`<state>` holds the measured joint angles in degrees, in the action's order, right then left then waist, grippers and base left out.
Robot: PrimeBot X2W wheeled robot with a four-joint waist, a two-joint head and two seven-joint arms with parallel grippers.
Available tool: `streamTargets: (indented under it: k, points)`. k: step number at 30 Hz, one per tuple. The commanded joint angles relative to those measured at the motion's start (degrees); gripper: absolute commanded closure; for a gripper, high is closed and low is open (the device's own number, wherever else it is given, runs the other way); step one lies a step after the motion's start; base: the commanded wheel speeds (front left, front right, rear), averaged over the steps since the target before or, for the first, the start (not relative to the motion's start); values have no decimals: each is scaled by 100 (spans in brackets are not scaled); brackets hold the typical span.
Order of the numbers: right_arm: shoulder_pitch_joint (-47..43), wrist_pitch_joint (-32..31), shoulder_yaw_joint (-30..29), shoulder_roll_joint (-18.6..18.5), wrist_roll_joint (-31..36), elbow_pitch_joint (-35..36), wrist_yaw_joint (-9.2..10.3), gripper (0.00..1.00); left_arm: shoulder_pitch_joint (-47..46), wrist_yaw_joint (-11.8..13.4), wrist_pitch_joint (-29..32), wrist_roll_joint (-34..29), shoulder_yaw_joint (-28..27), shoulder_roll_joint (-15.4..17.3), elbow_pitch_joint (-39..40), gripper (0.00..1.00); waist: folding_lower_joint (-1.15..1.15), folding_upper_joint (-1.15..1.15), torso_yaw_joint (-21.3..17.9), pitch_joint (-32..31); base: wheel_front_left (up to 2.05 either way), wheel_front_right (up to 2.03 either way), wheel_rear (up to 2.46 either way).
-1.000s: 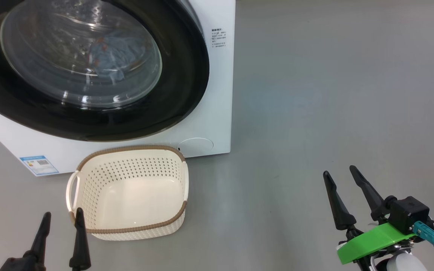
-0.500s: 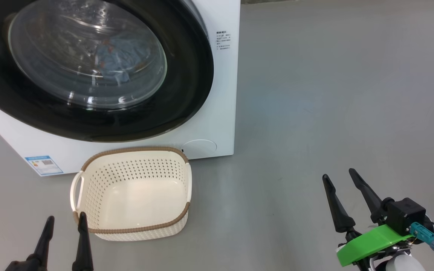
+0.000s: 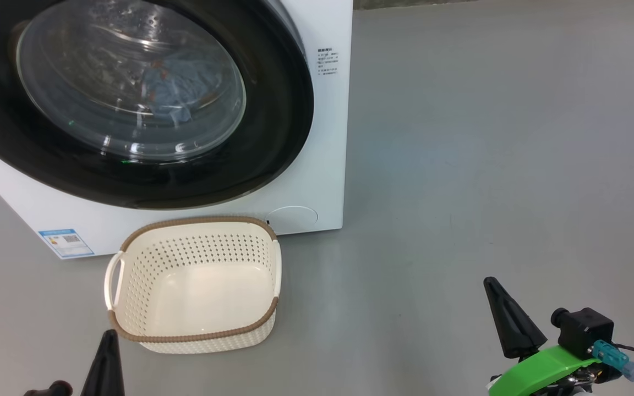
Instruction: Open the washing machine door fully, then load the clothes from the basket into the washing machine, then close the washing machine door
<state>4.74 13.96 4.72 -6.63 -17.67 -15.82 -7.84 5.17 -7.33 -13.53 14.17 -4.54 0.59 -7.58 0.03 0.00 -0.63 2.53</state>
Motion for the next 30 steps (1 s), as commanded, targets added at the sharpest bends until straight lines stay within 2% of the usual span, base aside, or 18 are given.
streamTargets:
  k: [1, 5, 30]
  points:
    - [138, -46, -41, -13, -201, 144, 2, 100, -92, -1, 39, 216, -41, 68, 94, 100, 7, 0, 1, -5, 0, 0, 0]
    - [145, -105, -66, -9, -460, 138, 3, 100, -133, -1, 106, 476, -46, 73, 64, 100, -2, 0, 3, -2, 0, 0, 0]
    - [146, -474, -236, 32, -1997, 145, 10, 100, -351, -4, 512, 2036, -81, 107, -91, 100, -2, 0, 16, -51, 0, 0, 0]
